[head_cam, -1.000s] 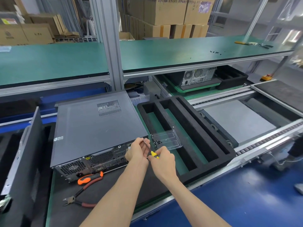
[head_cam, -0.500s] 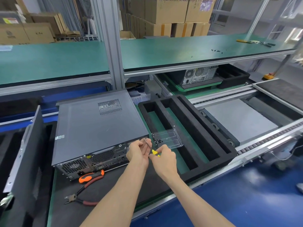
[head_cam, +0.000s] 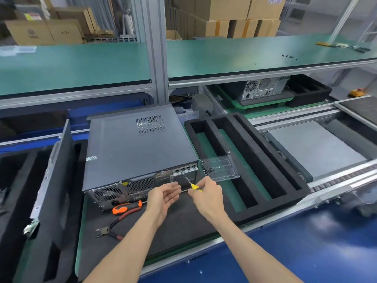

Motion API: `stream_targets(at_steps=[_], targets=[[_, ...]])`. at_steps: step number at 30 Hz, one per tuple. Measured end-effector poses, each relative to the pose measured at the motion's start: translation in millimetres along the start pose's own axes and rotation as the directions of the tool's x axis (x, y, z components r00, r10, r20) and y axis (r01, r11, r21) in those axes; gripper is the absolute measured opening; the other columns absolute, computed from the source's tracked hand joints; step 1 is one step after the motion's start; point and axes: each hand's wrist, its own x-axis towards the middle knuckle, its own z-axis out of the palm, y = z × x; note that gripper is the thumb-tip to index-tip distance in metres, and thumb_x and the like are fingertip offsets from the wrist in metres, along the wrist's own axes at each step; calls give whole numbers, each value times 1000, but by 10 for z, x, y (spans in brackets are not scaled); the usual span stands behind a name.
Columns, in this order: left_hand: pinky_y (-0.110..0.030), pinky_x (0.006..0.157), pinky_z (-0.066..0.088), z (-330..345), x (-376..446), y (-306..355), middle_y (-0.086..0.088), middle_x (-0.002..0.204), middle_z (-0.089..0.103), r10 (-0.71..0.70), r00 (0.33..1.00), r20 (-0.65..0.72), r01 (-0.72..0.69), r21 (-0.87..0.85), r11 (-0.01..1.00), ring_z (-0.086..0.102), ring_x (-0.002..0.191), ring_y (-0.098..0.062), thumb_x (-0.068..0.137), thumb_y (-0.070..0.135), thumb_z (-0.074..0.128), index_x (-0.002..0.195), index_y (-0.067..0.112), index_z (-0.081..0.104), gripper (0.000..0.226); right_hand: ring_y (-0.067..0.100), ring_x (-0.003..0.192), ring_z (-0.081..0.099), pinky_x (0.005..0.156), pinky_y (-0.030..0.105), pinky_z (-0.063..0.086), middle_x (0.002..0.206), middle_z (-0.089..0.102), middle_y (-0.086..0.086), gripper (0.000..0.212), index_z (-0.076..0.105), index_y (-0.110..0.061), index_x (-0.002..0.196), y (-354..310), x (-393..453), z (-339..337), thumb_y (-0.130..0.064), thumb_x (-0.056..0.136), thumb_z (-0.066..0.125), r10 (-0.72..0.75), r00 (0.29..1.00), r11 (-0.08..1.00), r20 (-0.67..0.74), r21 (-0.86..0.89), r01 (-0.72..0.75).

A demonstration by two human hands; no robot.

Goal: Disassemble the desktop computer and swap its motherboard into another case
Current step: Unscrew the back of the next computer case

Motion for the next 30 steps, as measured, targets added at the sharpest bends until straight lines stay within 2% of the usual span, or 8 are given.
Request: stream_targets(at_steps=[3,7,10,16,19,23,30], targets=[[-34,82,54,-154,-22,79,-18,109,74,62,998,23,-61,-76,995,73,97,-26,95,3,46,114,-3,67,28,17,80,65,71,36,54,83,67,0,17,57,-25,84,-45,-49,60,-30,81,73,-18,999,1000,45,25,17],[-32,80,56,-272,-144,227,-16,110,74,145,987,63,-132,-171,976,72,102,-26,94,8,54,115,1,67,27,20,75,68,73,40,56,80,67,1,16,57,-24,82,-201,-152,243,-28,80,73,-59,991,996,120,69,51],[-27,70,59,-392,-202,302,-15,106,75,205,979,6,-202,-157,967,74,97,-26,95,9,59,112,0,70,22,25,80,67,76,42,56,83,68,5,16,56,-23,84,-347,-229,432,-29,82,70,-73,982,995,172,85,59],[-25,68,58,-617,-261,442,-16,105,75,238,970,-42,-240,-66,969,74,85,-18,93,8,66,106,-2,73,18,26,80,67,77,42,54,82,69,10,14,56,-20,83,-544,-364,679,-29,85,66,-100,969,993,226,84,83],[-24,67,58,-685,-304,488,-16,100,76,237,970,-55,-240,-69,968,73,82,-19,92,8,67,99,0,76,14,25,67,66,69,40,55,77,70,11,13,57,-16,85,-600,-440,765,-26,88,65,-92,961,993,261,100,68],[-26,67,59,-836,-385,536,-18,99,75,254,963,-91,-262,-96,960,74,82,-21,90,7,69,105,-3,73,18,15,42,56,43,26,45,68,71,14,11,62,-11,88,-676,-582,885,-21,93,61,-85,936,989,341,147,36],[-24,63,58,-1080,-455,641,-17,96,76,278,946,-169,-297,-102,950,74,81,-21,89,-2,68,100,3,76,14,23,45,54,39,26,43,70,70,18,23,66,-8,91,-877,-809,1078,-19,101,48,-130,890,978,438,203,44]])
